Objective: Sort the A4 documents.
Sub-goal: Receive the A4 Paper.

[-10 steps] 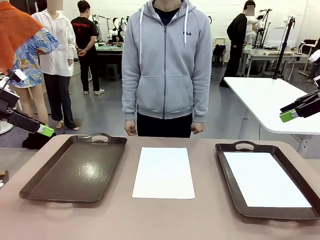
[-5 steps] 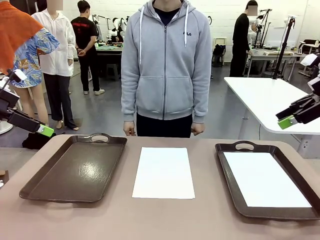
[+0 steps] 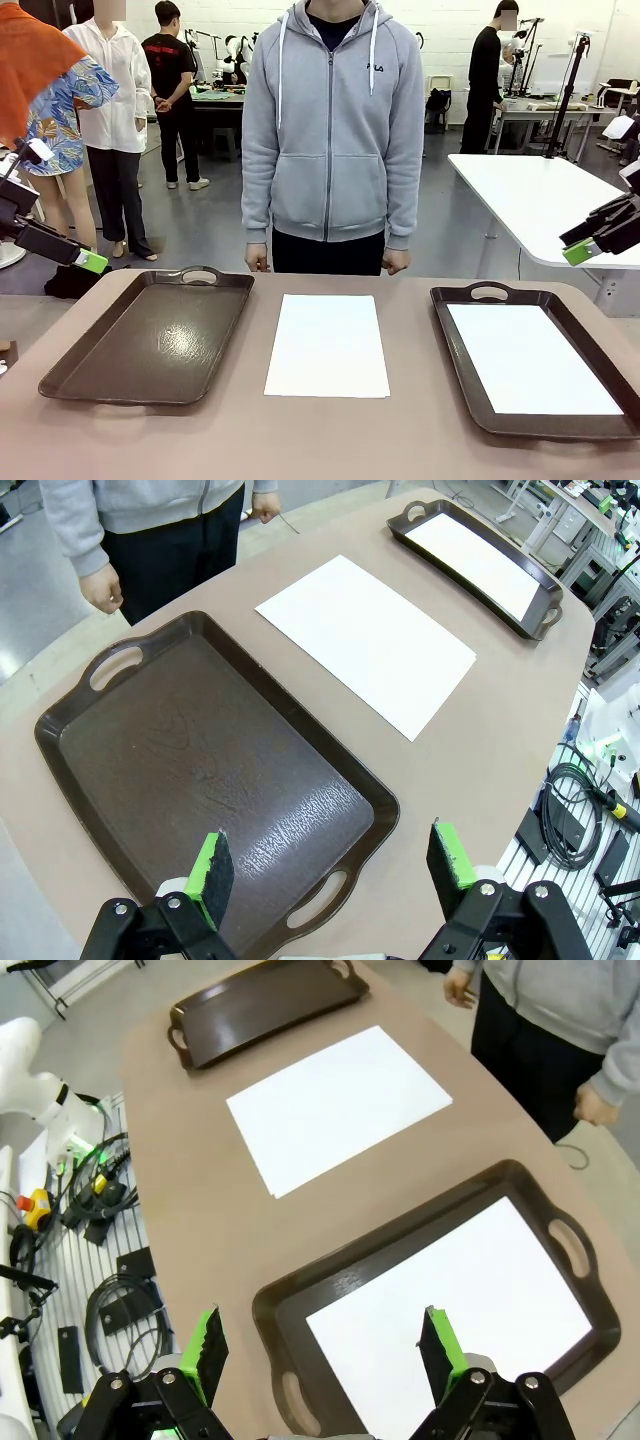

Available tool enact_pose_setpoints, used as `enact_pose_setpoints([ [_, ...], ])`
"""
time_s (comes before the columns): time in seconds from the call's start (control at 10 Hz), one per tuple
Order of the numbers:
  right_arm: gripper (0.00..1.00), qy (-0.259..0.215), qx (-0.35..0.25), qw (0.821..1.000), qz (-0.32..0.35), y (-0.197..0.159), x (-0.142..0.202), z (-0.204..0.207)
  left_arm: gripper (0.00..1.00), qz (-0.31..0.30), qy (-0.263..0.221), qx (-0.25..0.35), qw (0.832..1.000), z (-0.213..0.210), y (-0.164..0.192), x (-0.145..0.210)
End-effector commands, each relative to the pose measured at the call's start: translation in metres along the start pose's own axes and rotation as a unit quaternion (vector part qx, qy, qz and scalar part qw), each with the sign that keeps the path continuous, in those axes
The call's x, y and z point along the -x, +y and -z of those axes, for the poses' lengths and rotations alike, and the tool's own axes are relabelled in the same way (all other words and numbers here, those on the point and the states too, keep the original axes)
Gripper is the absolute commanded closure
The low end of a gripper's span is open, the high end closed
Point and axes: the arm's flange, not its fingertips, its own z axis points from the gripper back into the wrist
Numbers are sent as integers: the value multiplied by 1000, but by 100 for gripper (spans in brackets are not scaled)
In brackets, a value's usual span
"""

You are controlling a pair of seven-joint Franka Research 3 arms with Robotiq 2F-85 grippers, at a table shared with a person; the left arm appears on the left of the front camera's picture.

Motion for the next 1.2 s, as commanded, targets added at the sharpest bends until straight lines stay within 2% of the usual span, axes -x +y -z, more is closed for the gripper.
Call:
enact_pose_setpoints([
  [0.0,0,13,22,999,22,2,3,0,0,4,-8,7,1000,0,1,0],
  [0.2,0,16,34,999,36,1,4,0,0,4,-8,7,1000,0,1,0],
  [1.1,0,7,21,999,24,-4,4,-6,0,4,-8,7,1000,0,1,0],
])
